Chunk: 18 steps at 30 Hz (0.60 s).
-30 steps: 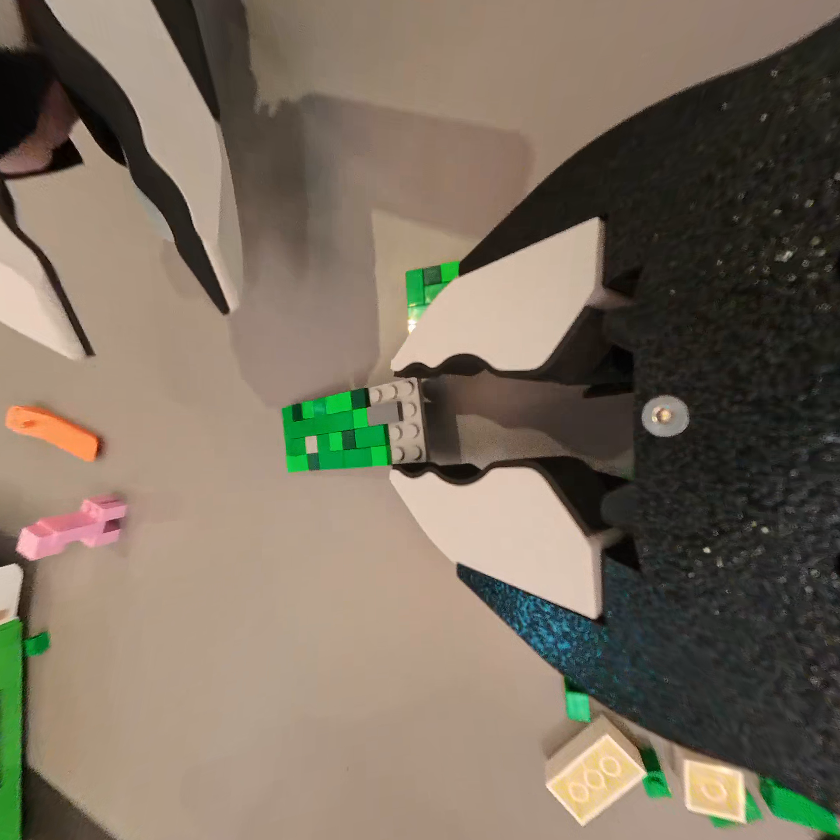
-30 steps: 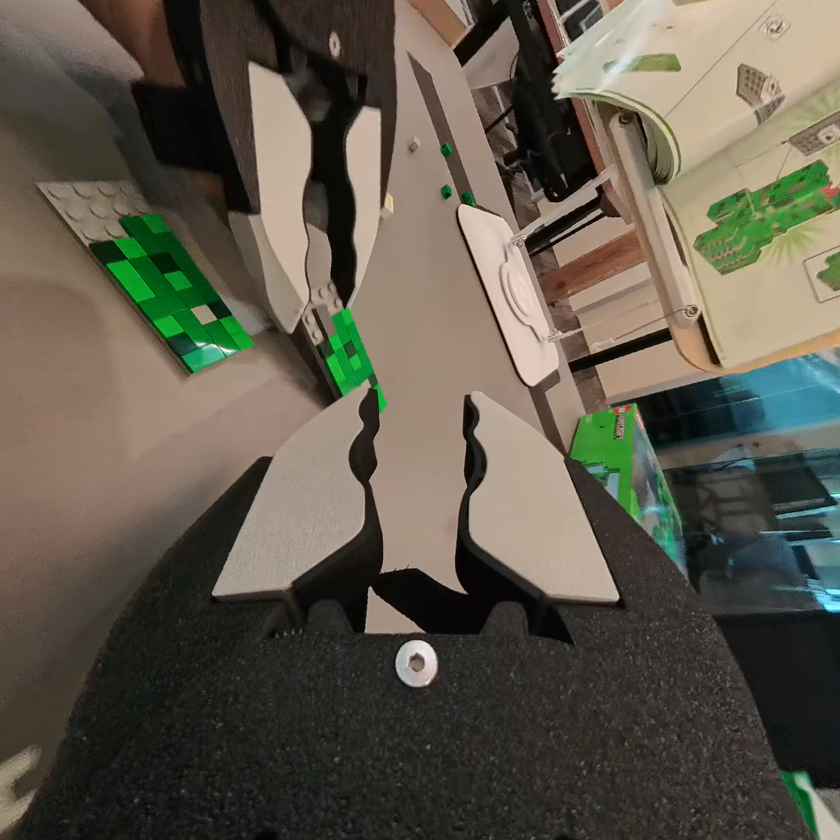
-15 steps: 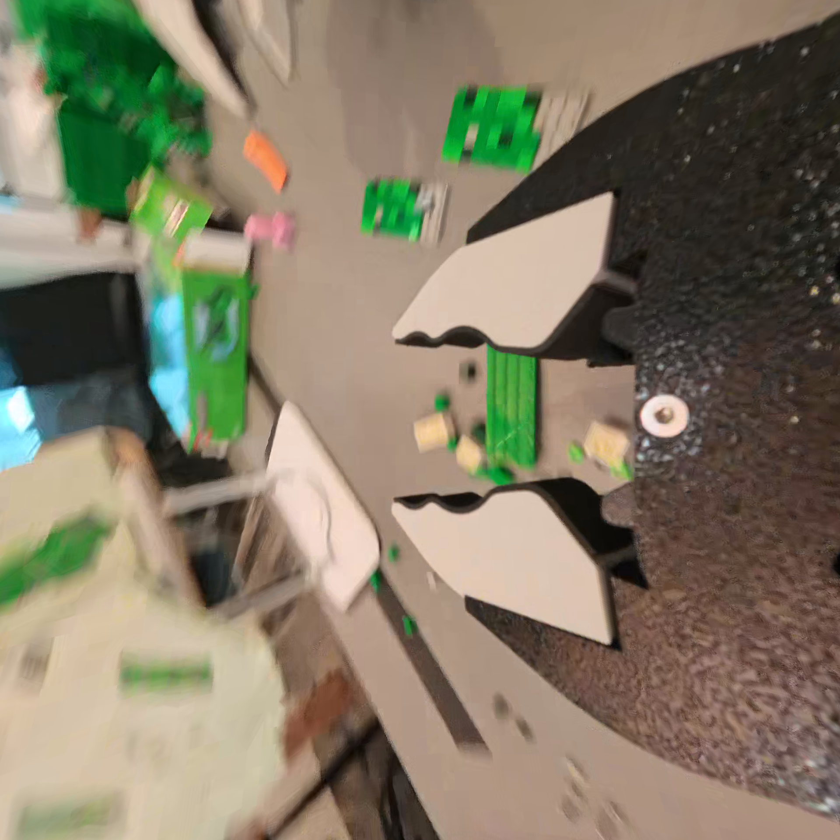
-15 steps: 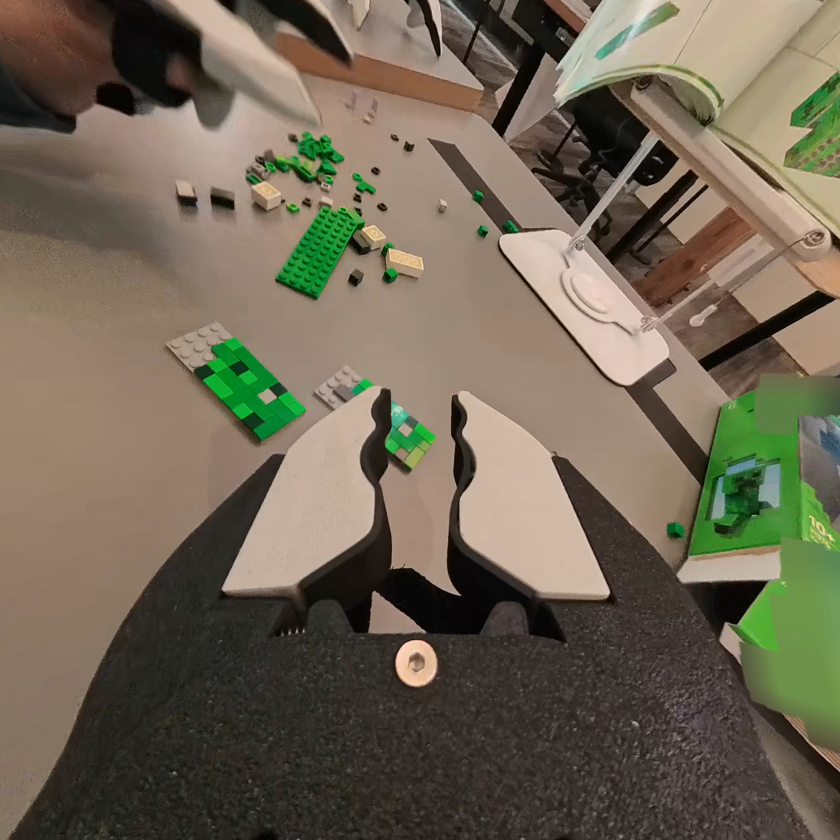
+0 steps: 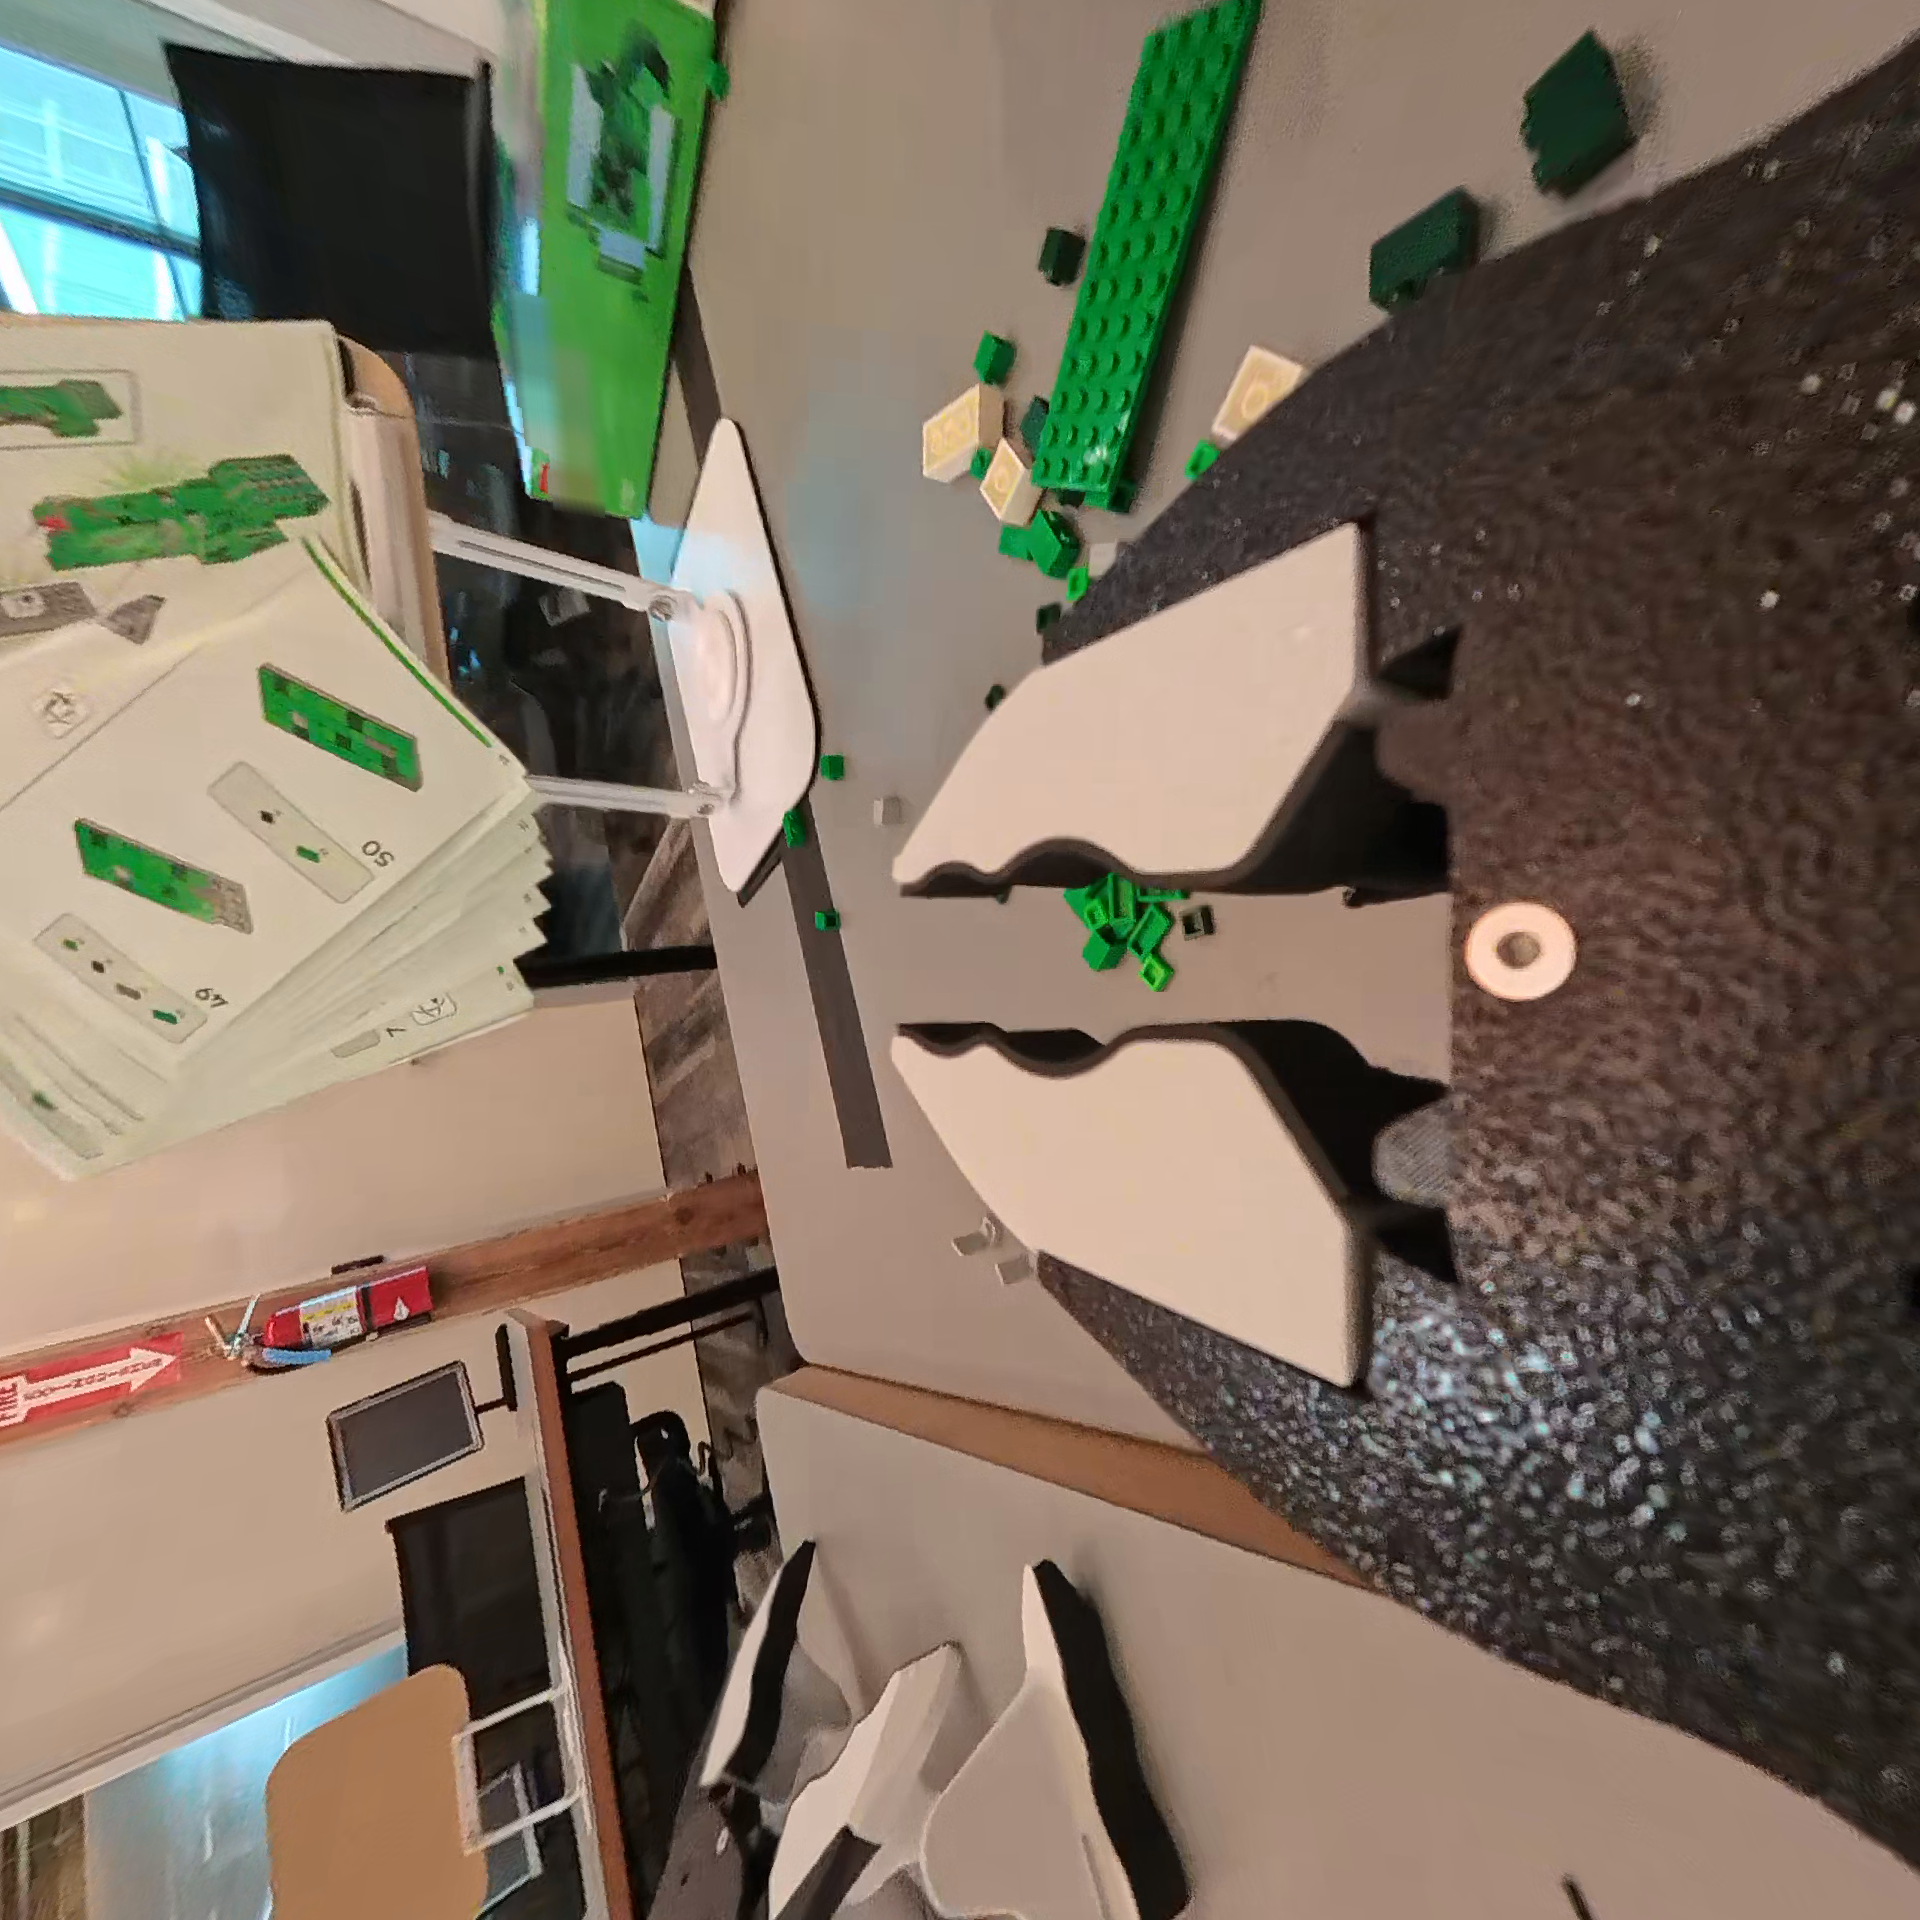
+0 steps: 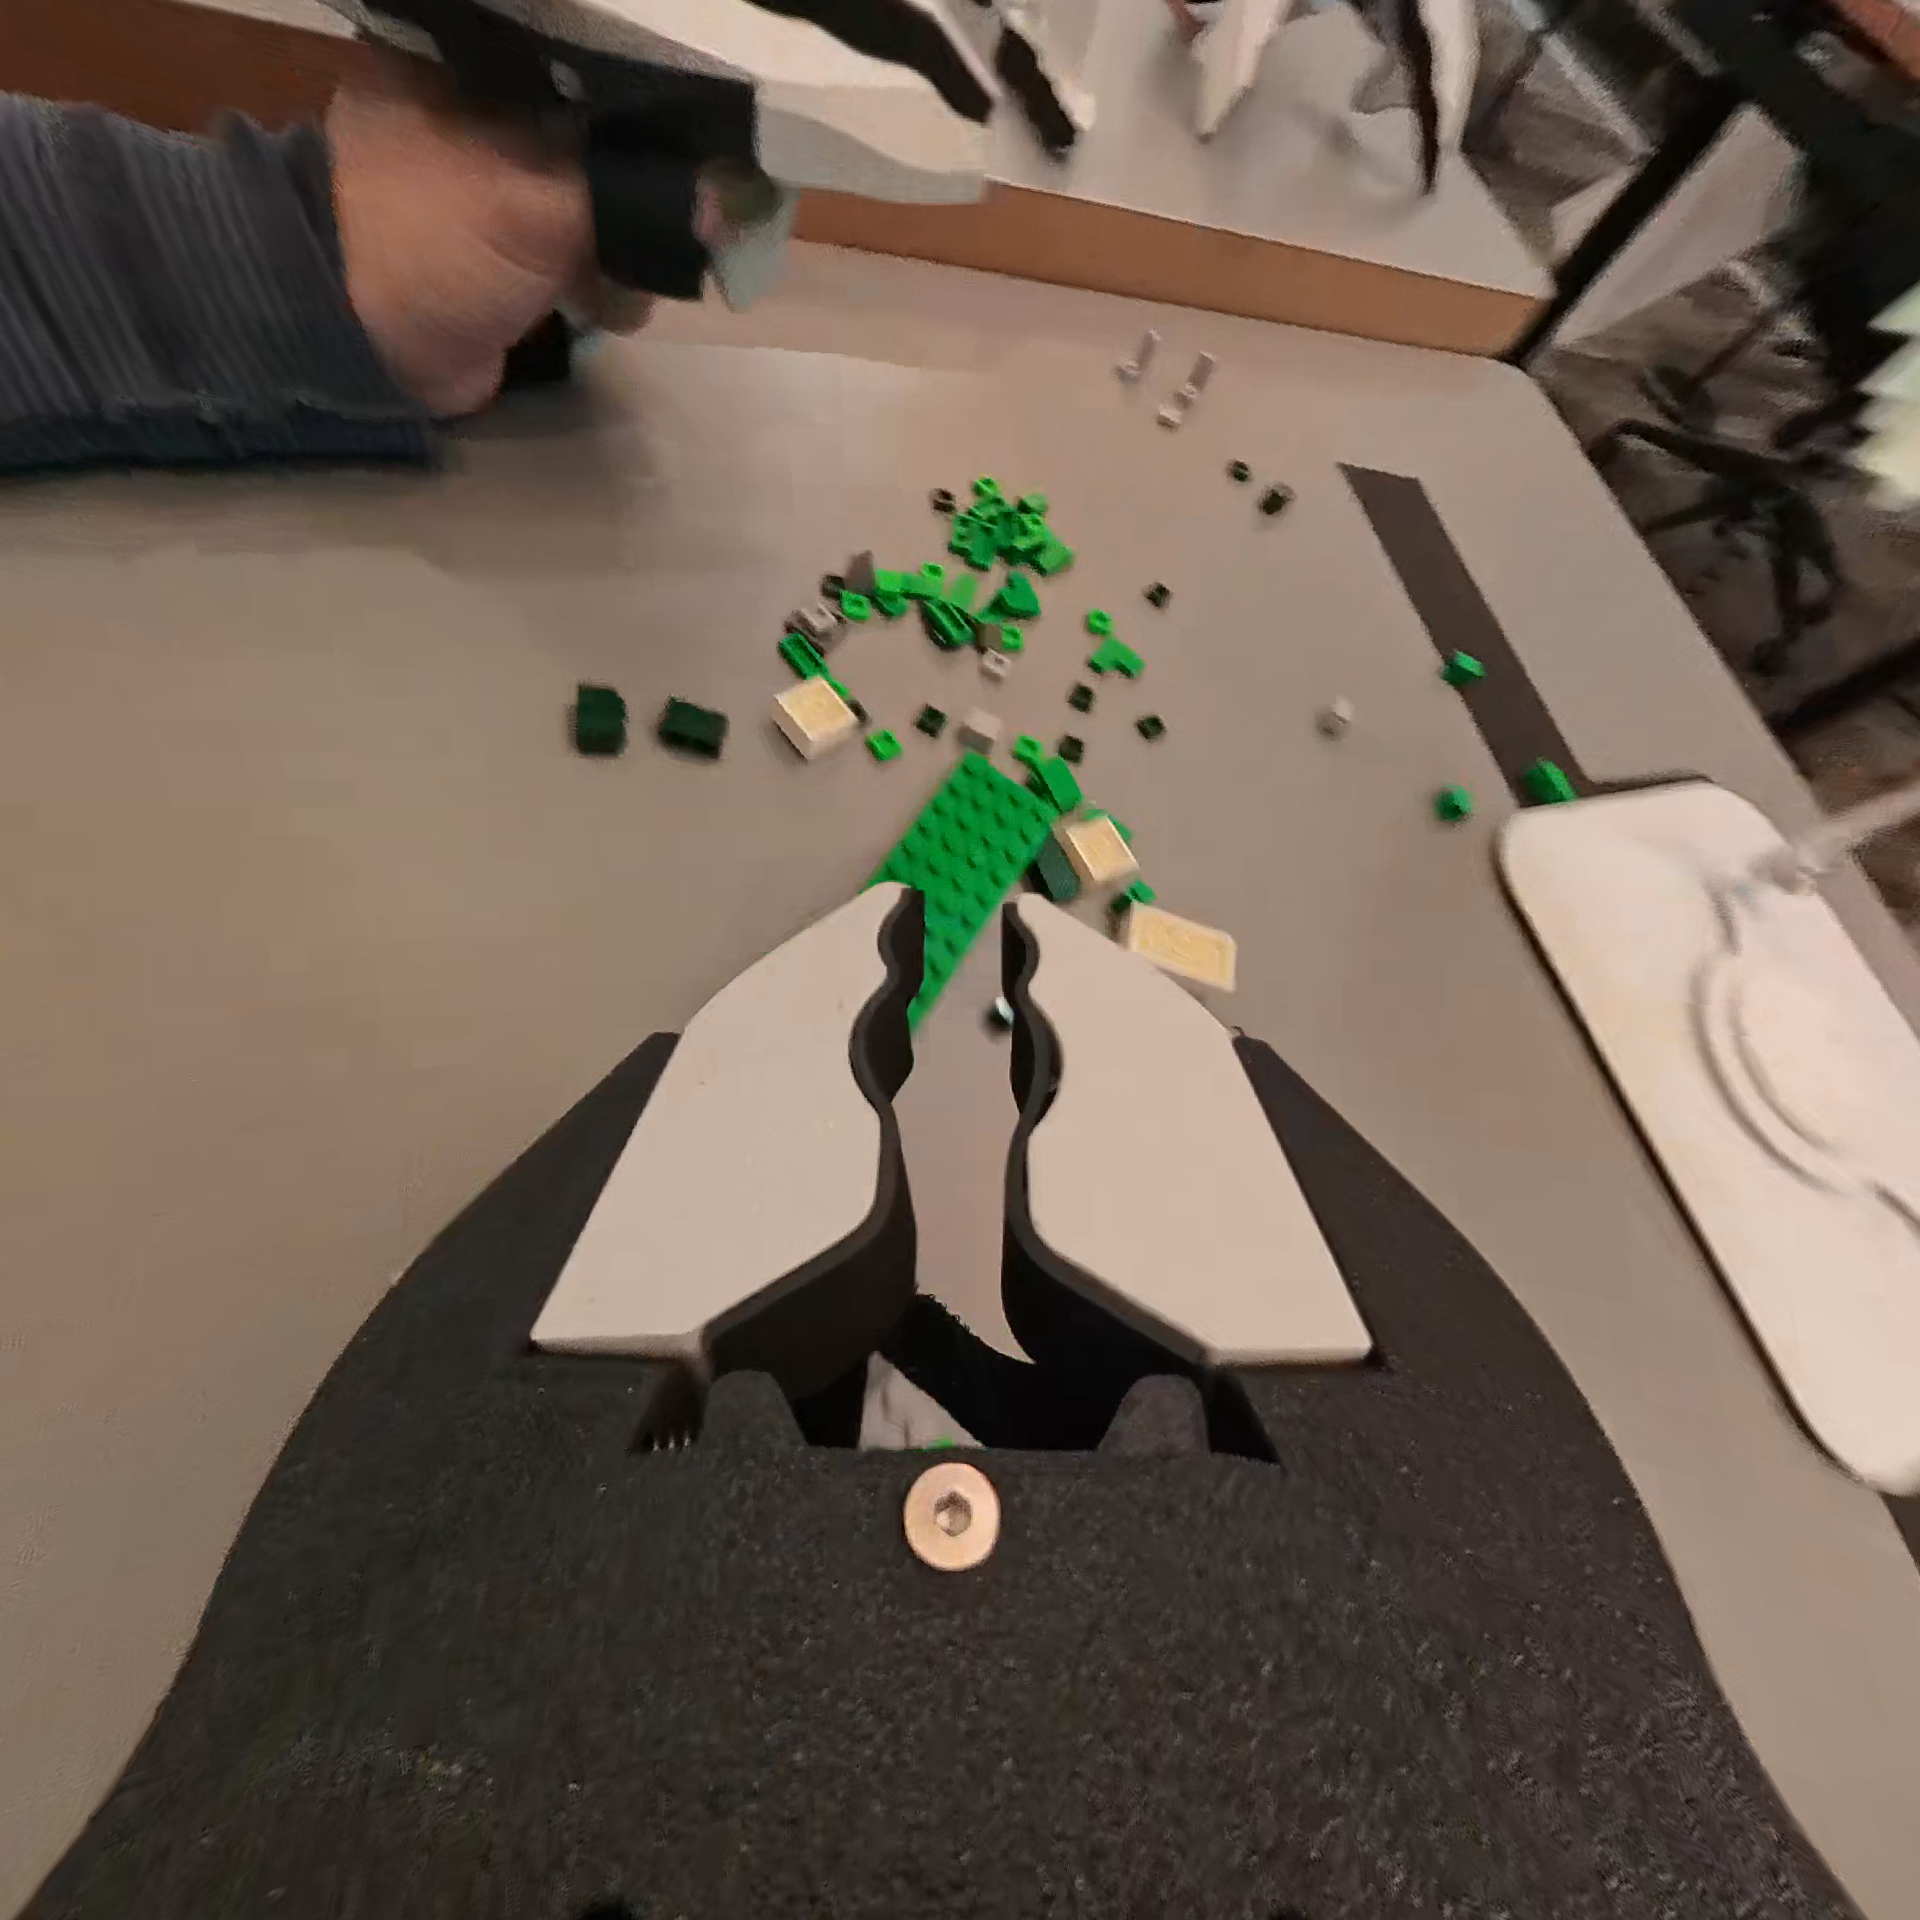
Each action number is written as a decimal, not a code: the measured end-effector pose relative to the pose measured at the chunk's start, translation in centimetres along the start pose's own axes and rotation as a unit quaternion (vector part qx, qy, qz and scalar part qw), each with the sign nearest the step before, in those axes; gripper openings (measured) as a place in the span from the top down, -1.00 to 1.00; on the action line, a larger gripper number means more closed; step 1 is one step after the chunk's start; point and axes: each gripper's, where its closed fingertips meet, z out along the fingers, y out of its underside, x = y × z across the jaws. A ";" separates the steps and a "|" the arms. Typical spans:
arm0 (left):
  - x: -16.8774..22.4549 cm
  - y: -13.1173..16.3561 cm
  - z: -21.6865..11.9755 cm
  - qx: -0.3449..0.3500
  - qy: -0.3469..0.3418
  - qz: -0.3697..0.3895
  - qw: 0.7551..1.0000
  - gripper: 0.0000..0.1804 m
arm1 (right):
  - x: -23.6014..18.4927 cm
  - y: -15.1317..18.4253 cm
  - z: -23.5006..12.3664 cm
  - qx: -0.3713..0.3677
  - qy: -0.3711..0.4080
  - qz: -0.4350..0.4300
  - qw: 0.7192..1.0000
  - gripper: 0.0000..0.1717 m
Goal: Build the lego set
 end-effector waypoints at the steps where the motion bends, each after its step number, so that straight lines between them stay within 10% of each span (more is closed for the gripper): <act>1: -0.1 0.0 0.0 -0.001 -0.006 0.008 1.000 0.77 | -0.4 -0.7 1.1 0.001 -0.024 -0.001 1.000 0.84; 18: -3.7 -0.8 -1.2 0.041 -0.065 -0.064 0.995 0.87 | -2.3 -3.0 13.6 -0.200 -0.157 -0.036 0.967 0.97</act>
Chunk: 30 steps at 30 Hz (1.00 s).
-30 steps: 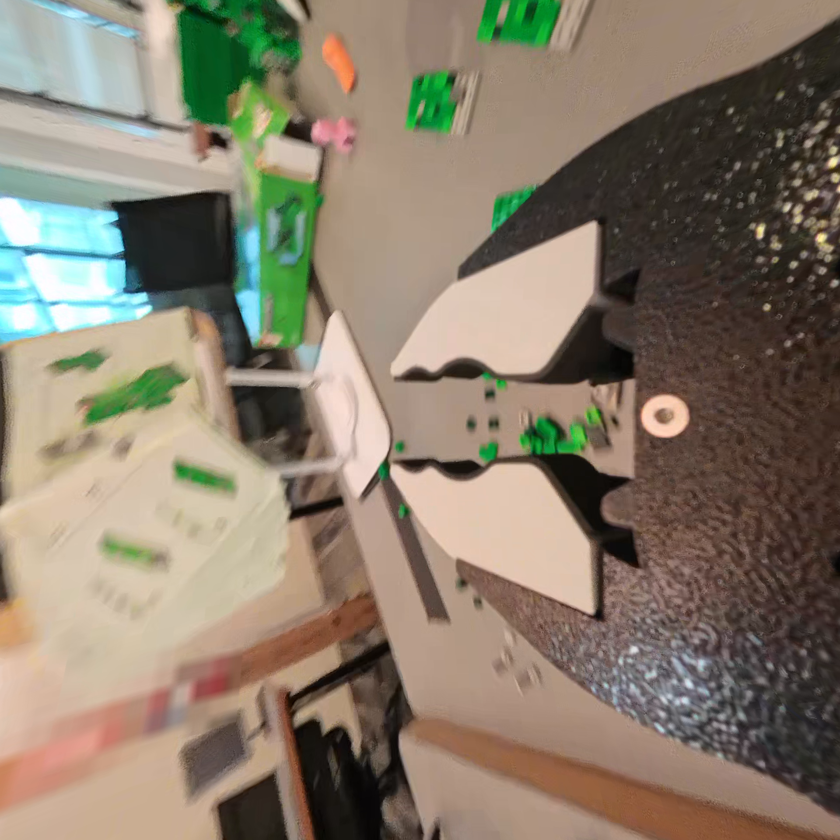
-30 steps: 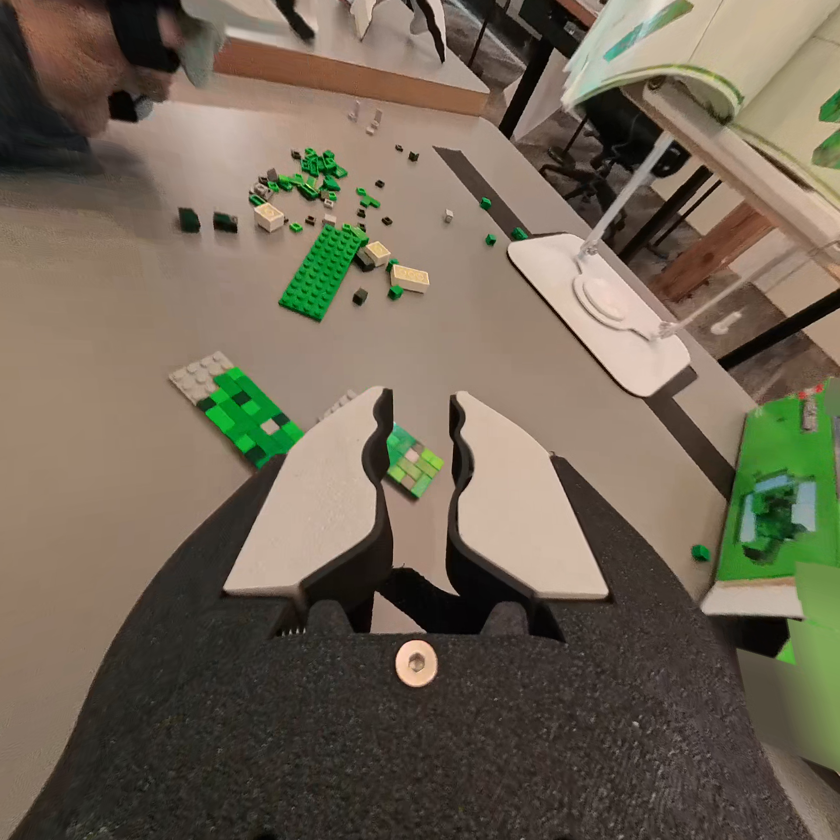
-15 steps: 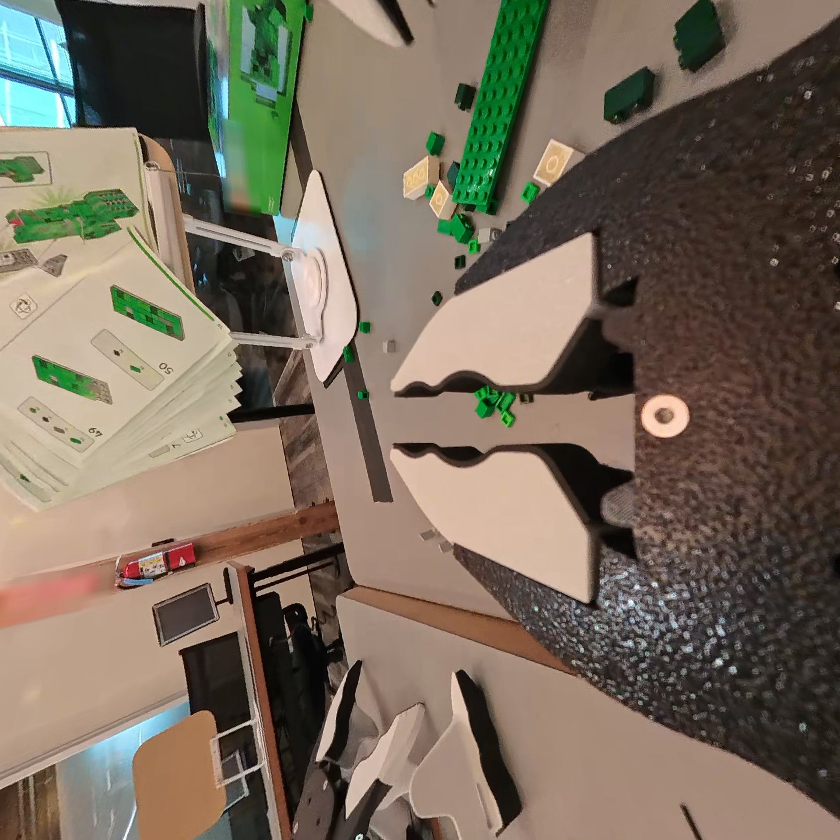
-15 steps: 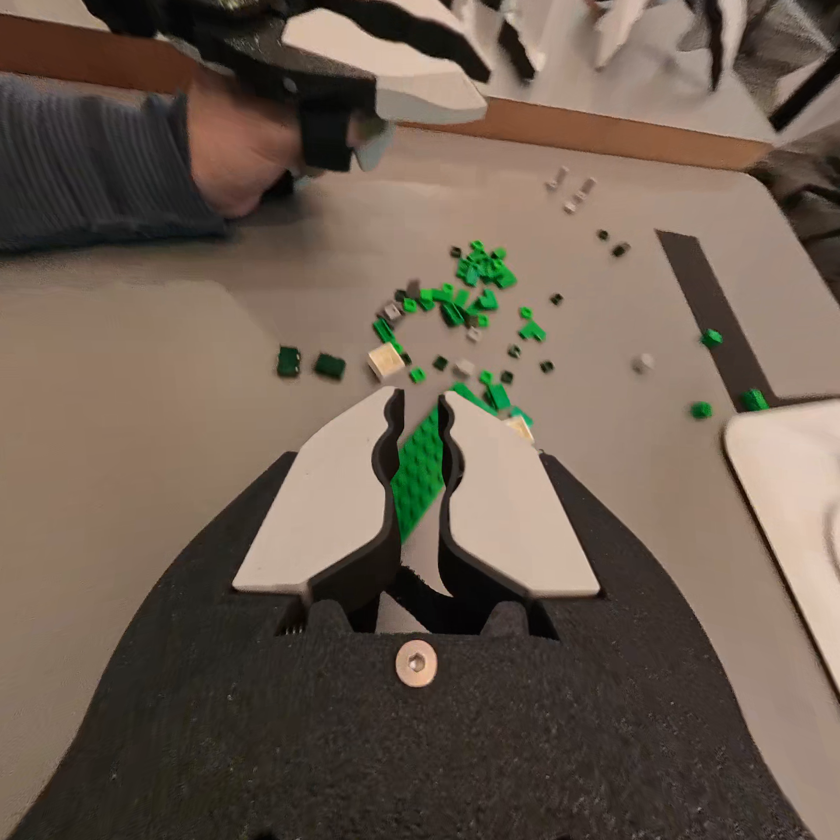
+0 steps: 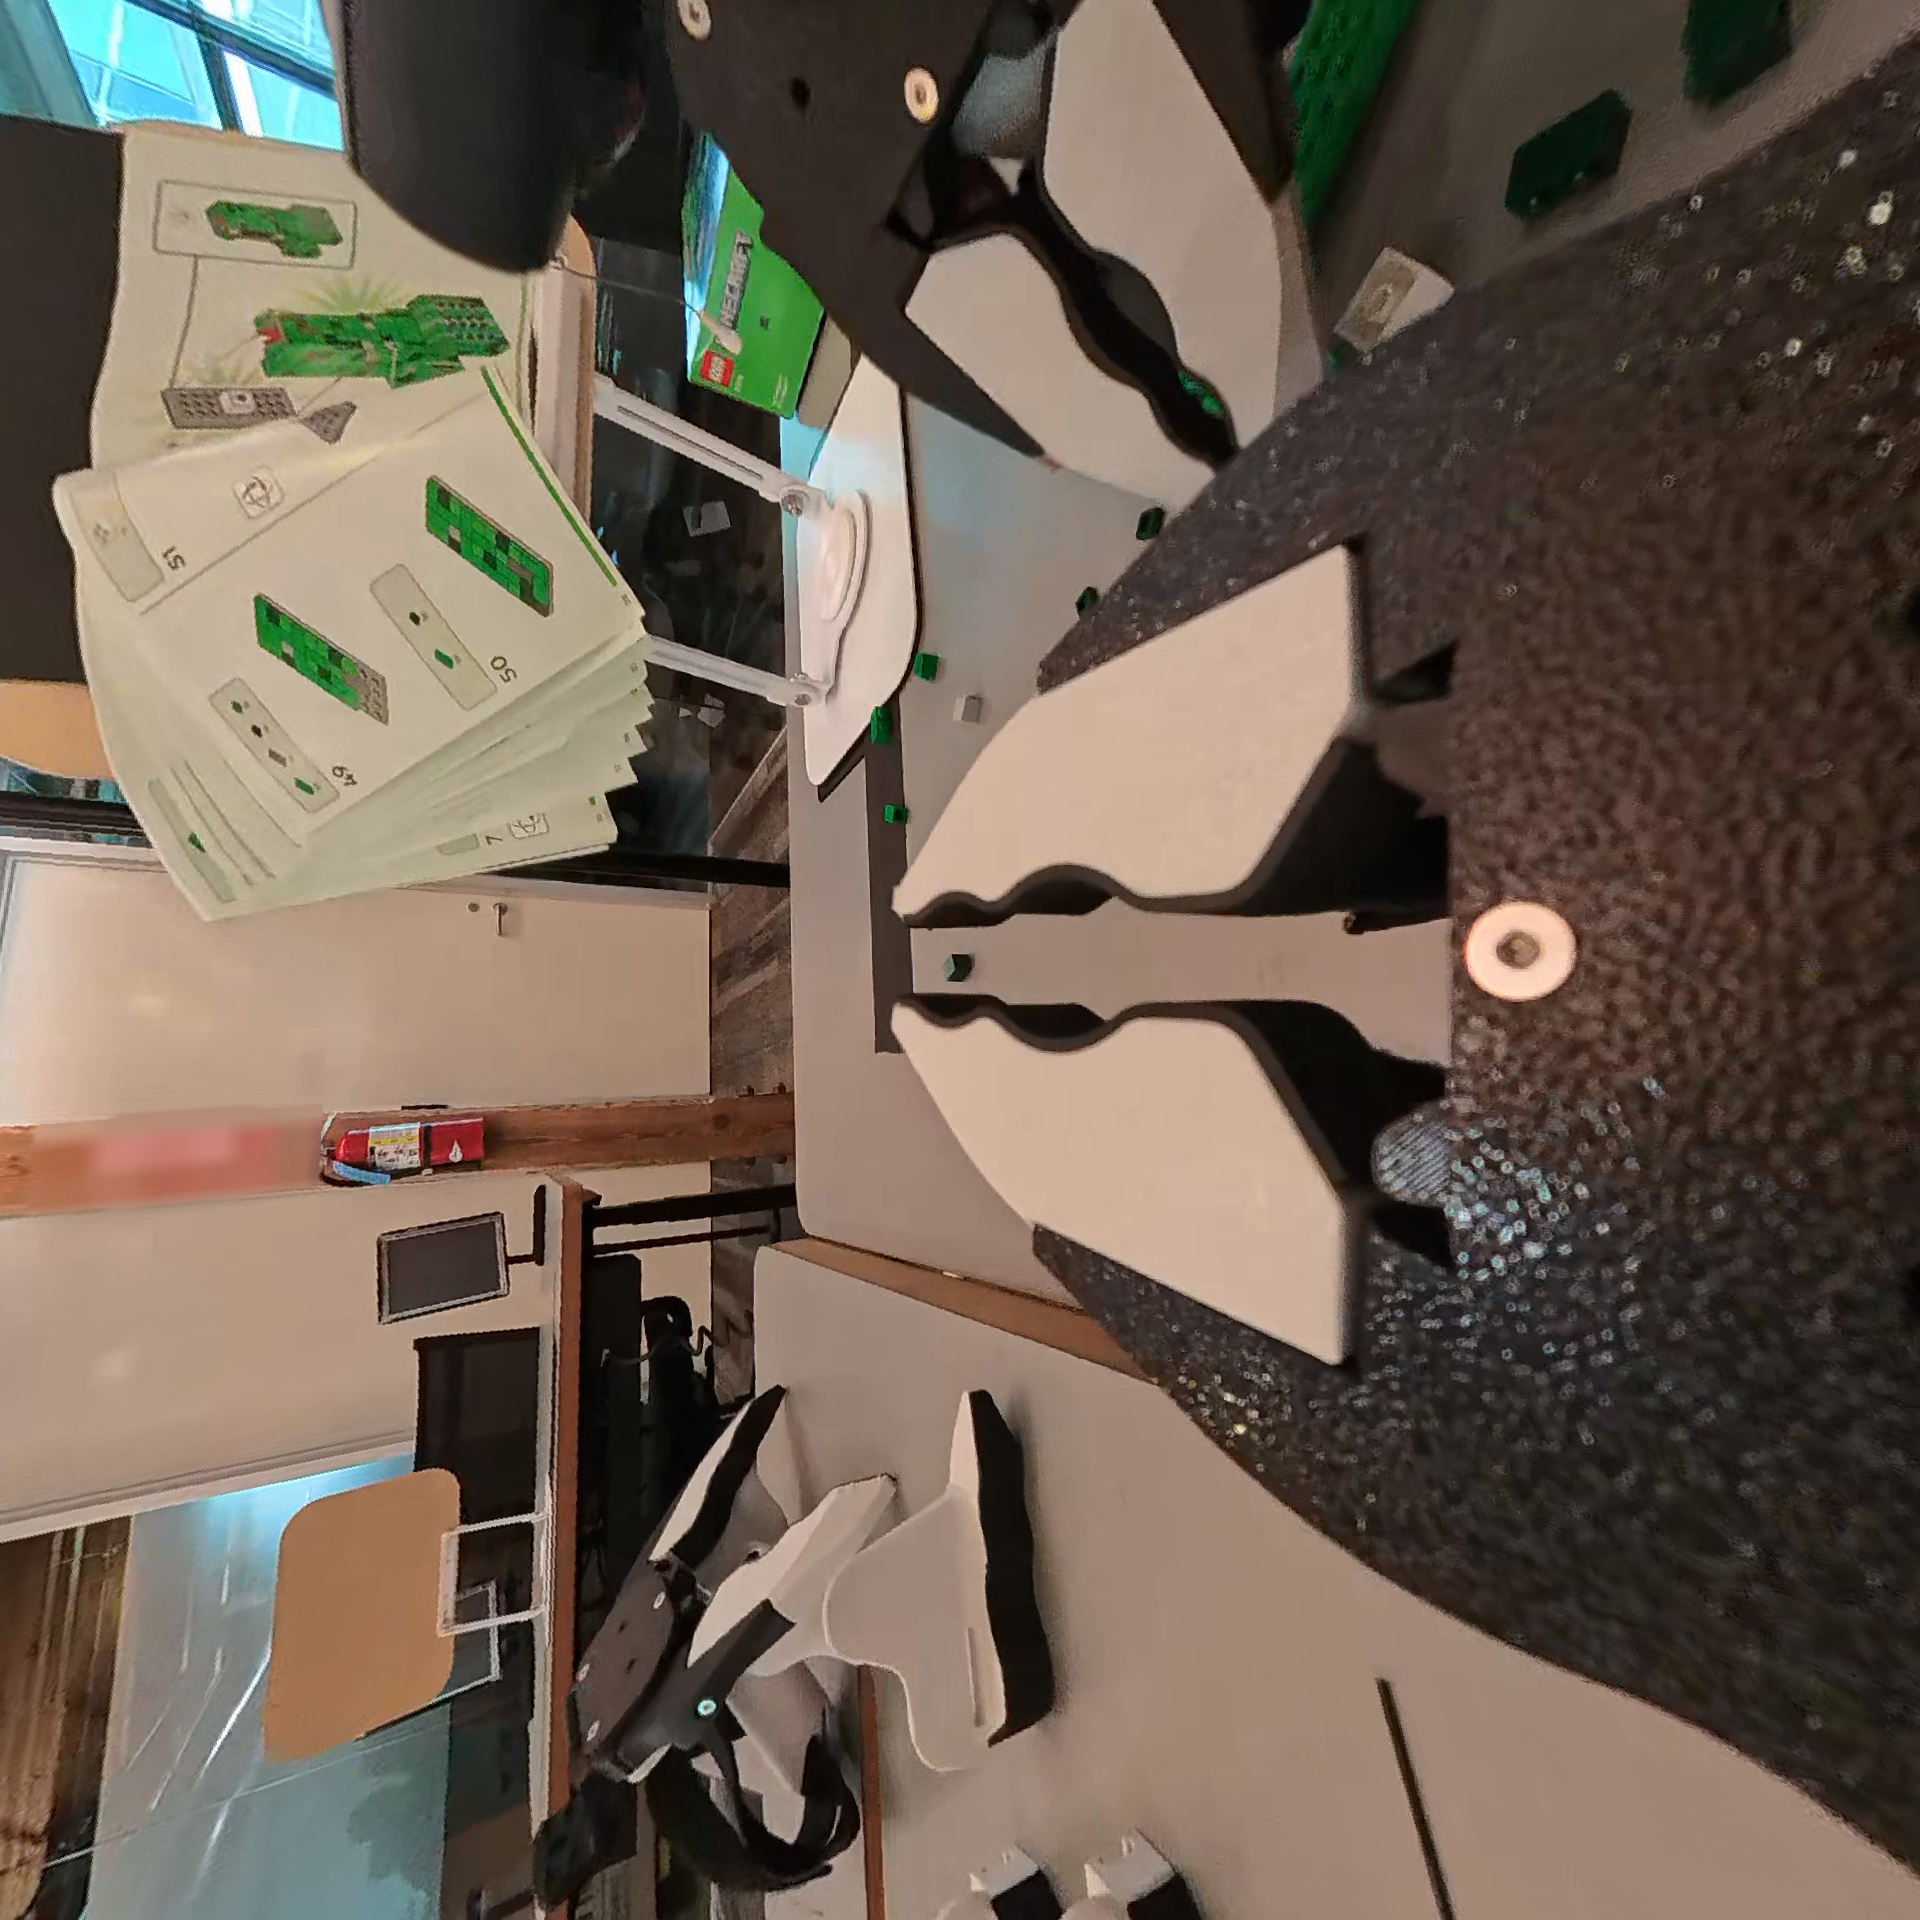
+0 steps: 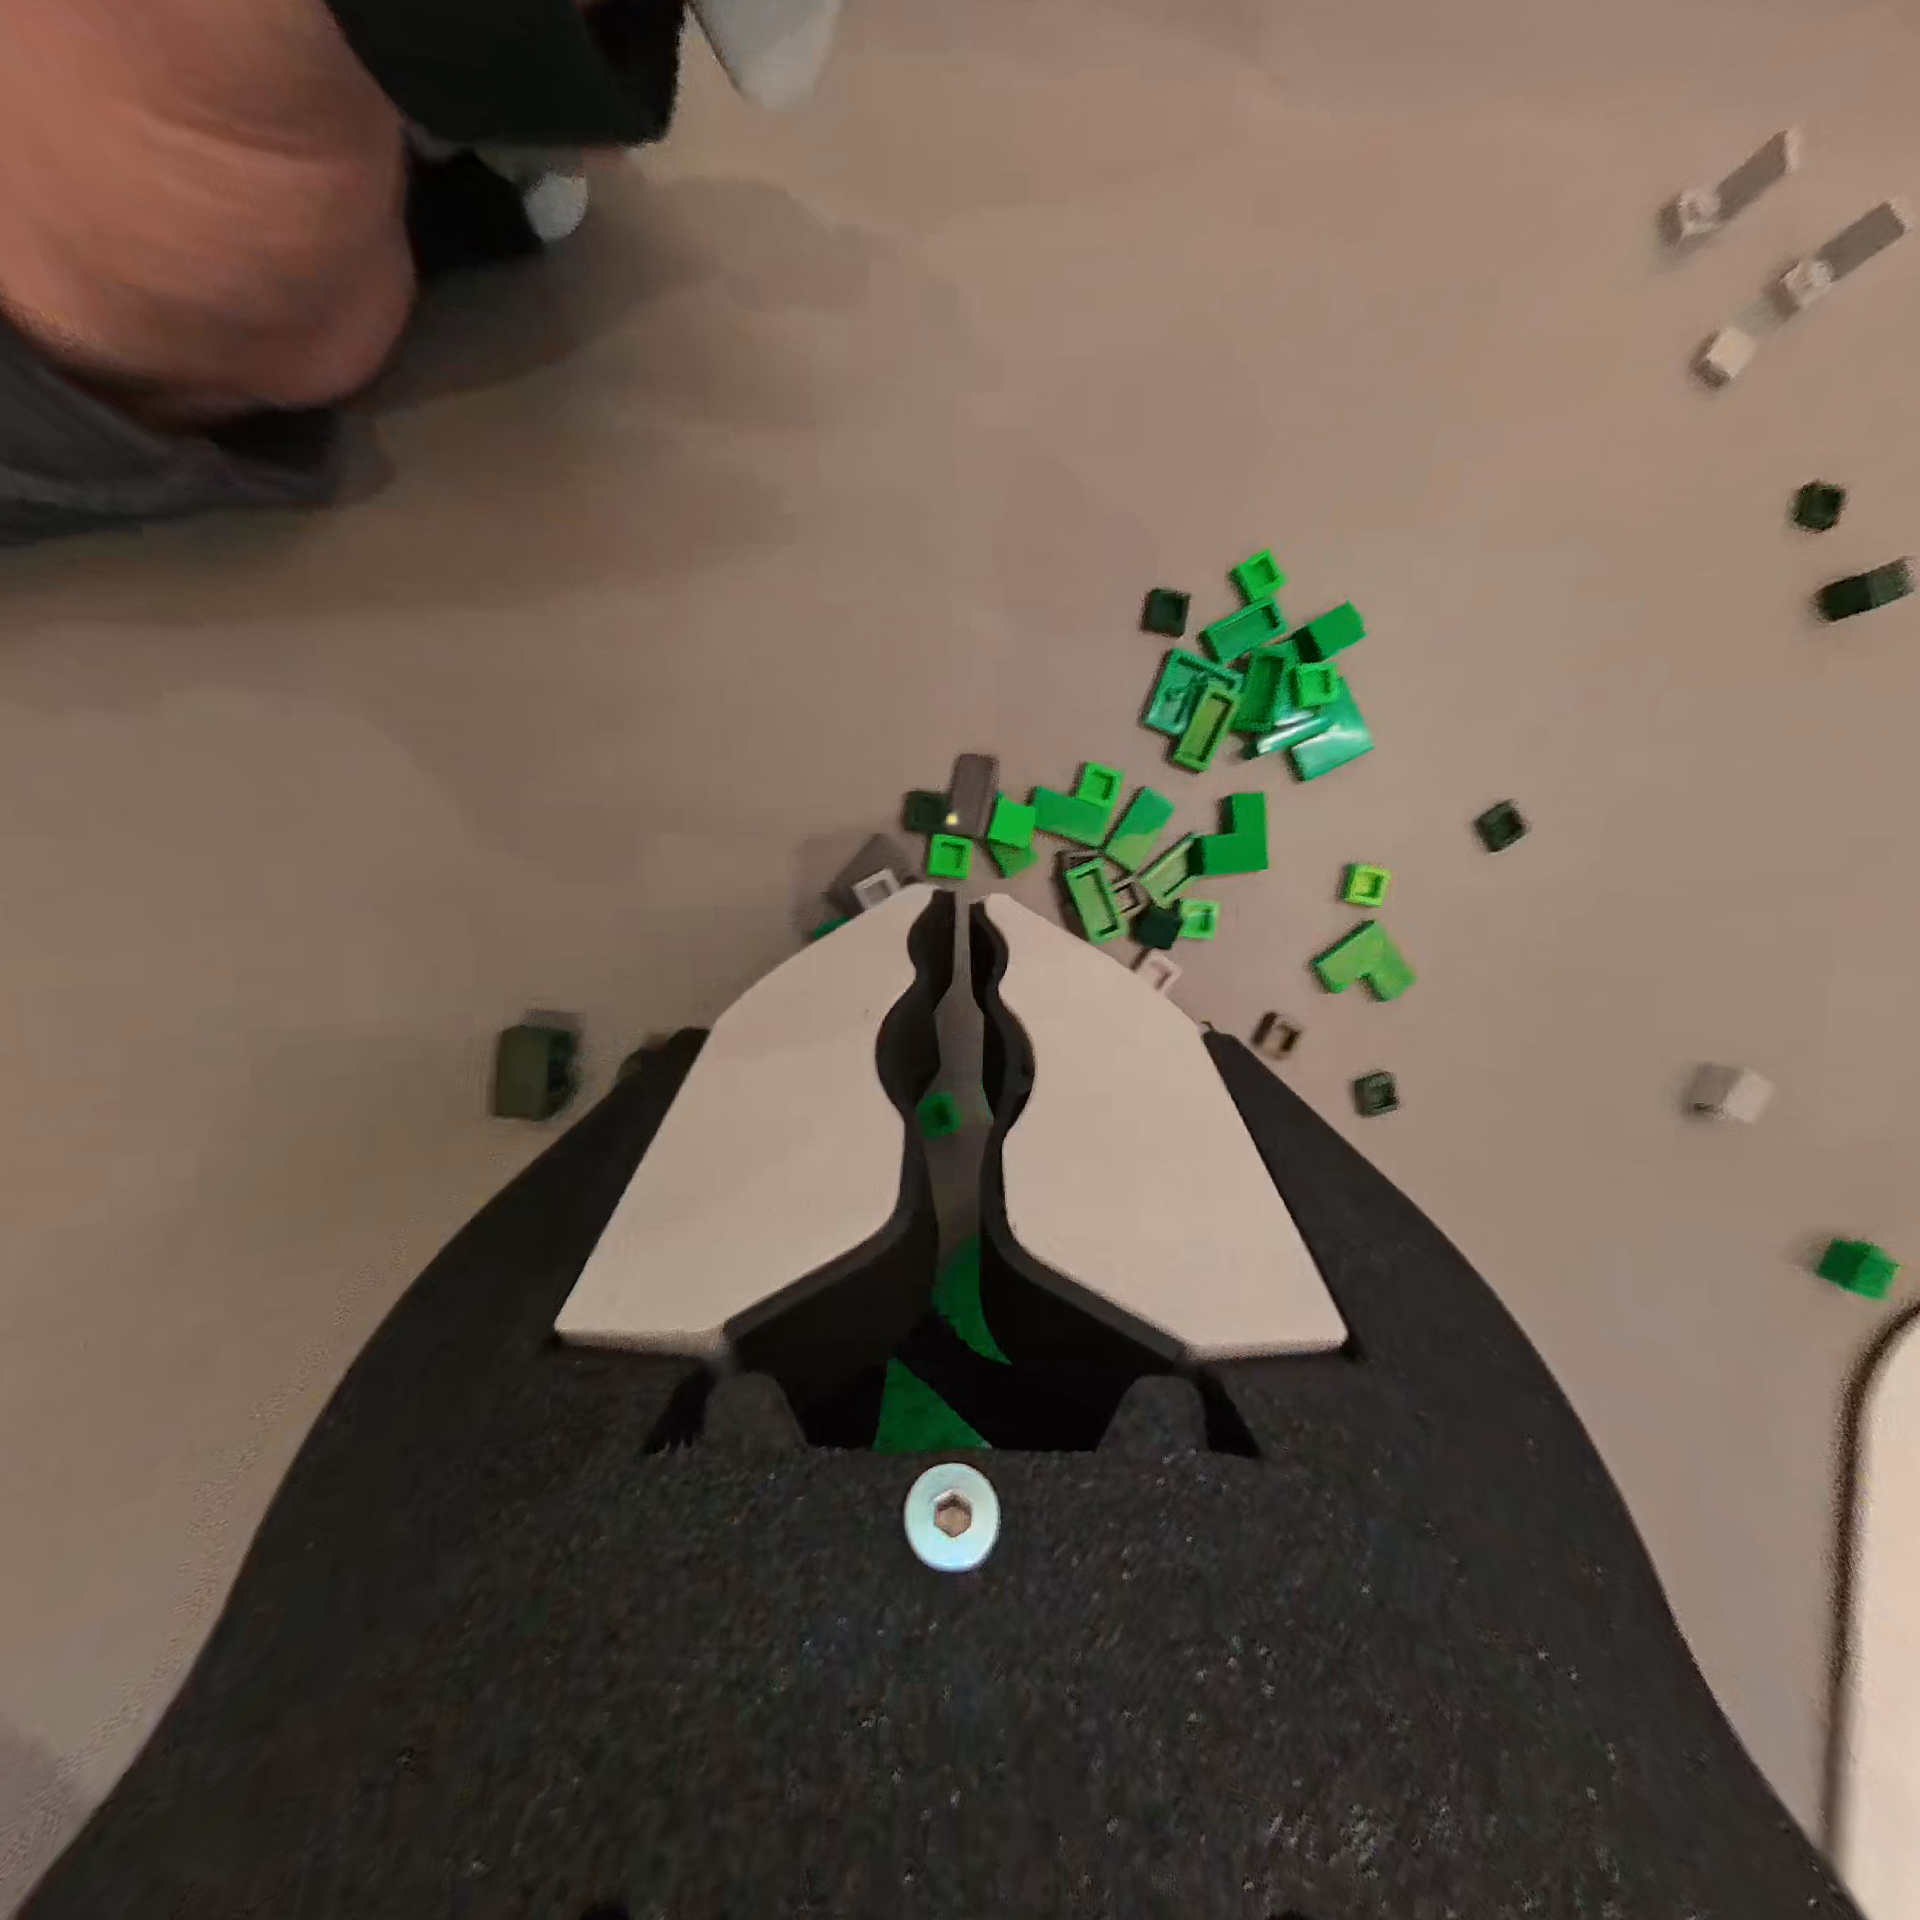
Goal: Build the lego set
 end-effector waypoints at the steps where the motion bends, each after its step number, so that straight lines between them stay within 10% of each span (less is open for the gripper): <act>1: -0.1 0.0 0.0 0.001 0.000 -0.002 1.000 0.88 | 0.4 -0.2 0.2 -0.003 0.015 -0.019 1.000 0.98; 7: 0.1 0.0 0.0 0.000 0.005 -0.005 1.000 0.90 | 0.5 -1.5 1.5 -0.005 0.041 -0.119 0.992 0.88; 23: 0.5 0.1 0.2 -0.005 0.020 -0.016 1.000 0.95 | 1.1 -1.6 0.8 0.014 -0.019 -0.066 0.998 0.98; 30: 1.1 0.2 0.2 -0.006 0.035 -0.015 0.999 0.98 | -2.2 -0.2 -3.3 0.085 -0.168 -0.023 0.982 0.98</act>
